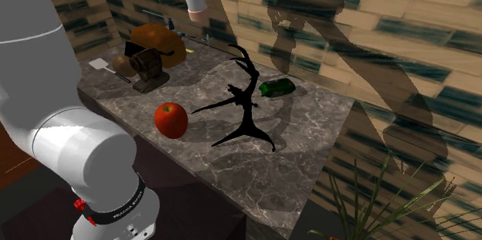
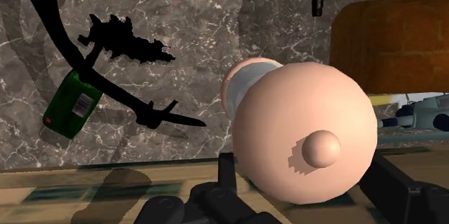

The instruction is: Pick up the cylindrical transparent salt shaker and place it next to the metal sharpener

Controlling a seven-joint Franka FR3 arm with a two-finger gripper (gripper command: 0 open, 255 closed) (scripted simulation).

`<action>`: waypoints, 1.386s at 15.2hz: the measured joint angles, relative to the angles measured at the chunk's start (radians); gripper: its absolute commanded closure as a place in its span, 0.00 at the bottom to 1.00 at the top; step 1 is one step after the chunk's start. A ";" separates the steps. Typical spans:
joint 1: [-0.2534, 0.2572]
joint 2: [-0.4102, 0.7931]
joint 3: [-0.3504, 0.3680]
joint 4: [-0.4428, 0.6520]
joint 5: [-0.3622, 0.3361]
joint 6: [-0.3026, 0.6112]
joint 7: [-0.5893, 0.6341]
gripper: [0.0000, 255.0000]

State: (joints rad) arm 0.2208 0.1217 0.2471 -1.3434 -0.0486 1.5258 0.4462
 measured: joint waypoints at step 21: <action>0.125 0.256 0.048 0.166 -0.087 0.075 0.159 1.00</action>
State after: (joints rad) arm 0.3461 0.3780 0.2950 -1.1773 -0.1357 1.6011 0.6048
